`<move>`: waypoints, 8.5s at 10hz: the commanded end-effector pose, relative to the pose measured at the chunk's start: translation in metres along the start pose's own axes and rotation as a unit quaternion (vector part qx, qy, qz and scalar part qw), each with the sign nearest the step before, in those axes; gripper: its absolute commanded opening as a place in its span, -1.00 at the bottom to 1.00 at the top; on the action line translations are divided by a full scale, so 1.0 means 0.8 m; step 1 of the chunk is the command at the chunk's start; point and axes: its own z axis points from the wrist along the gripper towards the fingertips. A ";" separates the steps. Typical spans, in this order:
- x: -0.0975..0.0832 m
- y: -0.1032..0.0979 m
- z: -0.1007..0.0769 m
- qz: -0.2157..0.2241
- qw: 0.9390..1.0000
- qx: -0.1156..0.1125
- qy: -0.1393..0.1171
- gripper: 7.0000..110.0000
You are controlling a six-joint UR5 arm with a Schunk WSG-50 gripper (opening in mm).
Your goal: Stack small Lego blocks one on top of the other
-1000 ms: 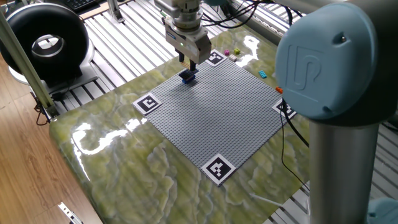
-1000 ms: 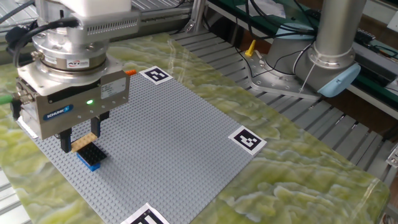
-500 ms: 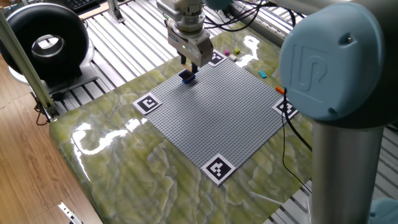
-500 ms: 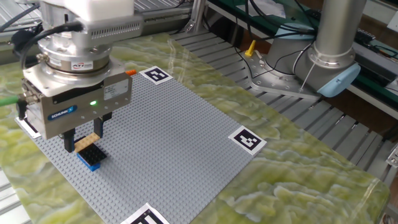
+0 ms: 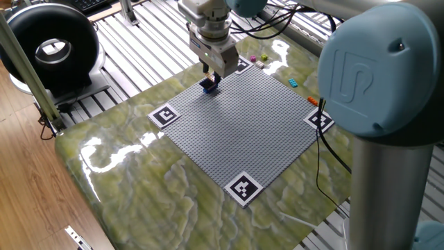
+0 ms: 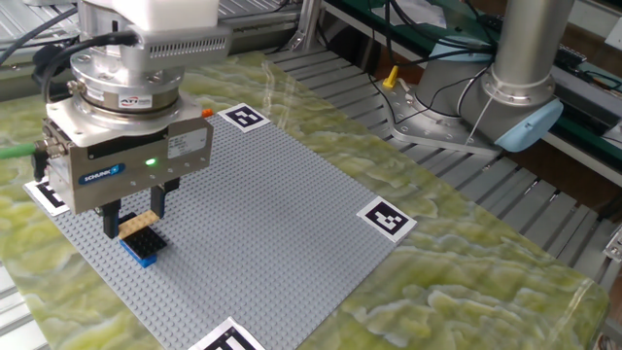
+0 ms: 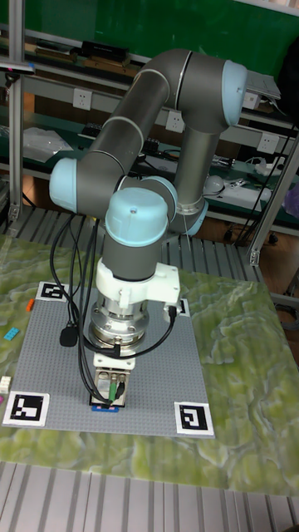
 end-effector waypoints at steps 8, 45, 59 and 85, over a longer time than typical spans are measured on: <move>-0.003 -0.001 0.010 0.003 1.000 -0.003 -0.005 -1.00; -0.014 -0.007 0.017 0.040 0.999 -0.031 -0.008 -1.00; -0.004 -0.013 0.012 0.001 1.000 0.006 0.004 -1.00; -0.004 -0.012 0.022 0.013 1.000 0.006 0.005 -1.00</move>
